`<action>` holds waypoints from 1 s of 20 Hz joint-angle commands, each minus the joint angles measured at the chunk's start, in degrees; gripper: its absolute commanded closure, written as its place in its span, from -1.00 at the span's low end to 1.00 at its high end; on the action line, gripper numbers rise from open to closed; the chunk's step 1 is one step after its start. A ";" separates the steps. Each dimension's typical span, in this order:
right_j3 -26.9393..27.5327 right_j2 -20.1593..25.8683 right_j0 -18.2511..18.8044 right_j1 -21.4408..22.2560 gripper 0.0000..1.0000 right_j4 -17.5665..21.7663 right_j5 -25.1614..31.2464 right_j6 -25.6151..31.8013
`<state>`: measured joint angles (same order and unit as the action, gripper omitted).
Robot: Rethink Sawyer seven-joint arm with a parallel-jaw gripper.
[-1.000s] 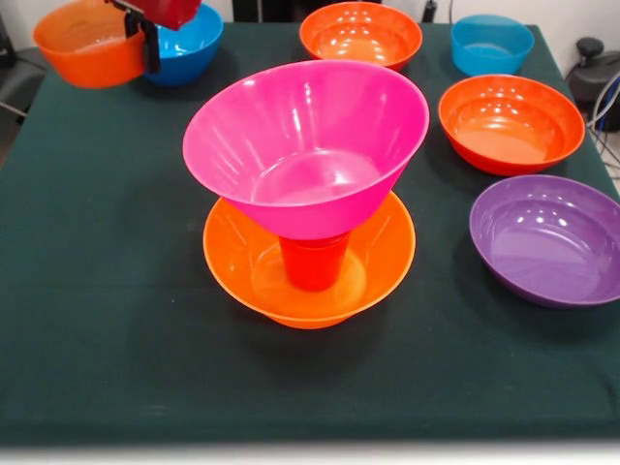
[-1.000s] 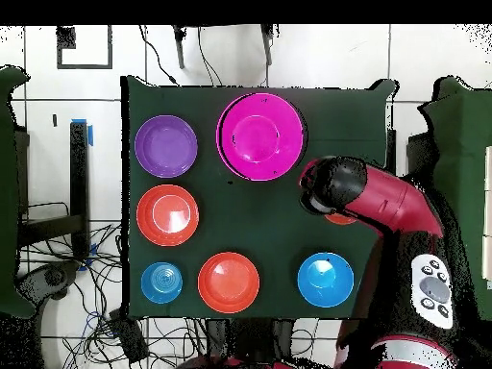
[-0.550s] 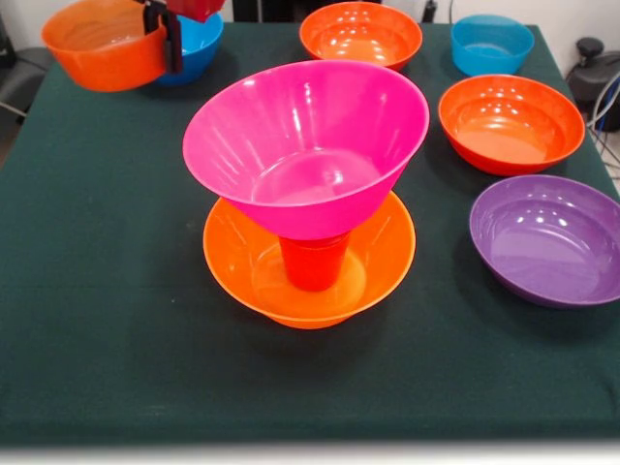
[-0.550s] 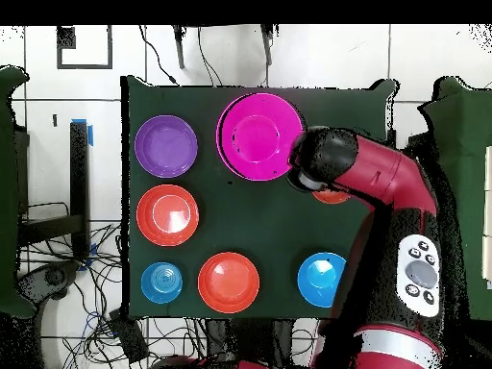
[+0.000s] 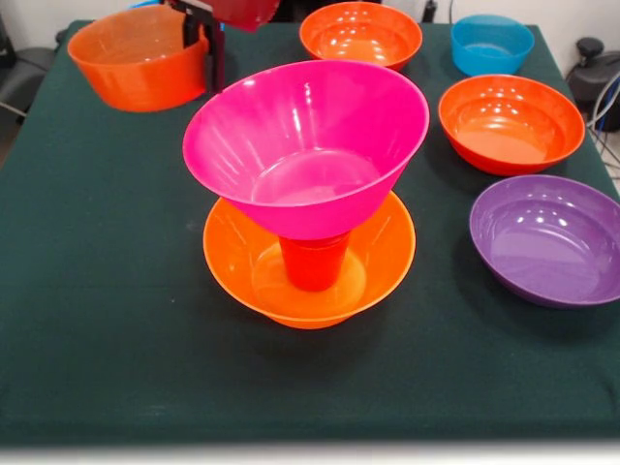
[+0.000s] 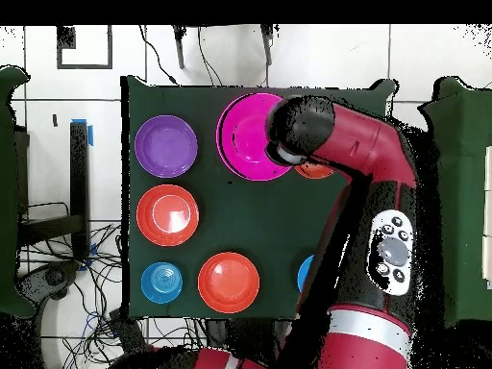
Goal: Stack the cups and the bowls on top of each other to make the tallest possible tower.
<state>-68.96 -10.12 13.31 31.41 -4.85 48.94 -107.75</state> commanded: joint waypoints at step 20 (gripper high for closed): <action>9.16 -0.32 -5.64 -7.30 1.00 -1.19 9.75 -15.79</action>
<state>-61.89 -12.48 9.92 28.88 -5.49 53.58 -111.12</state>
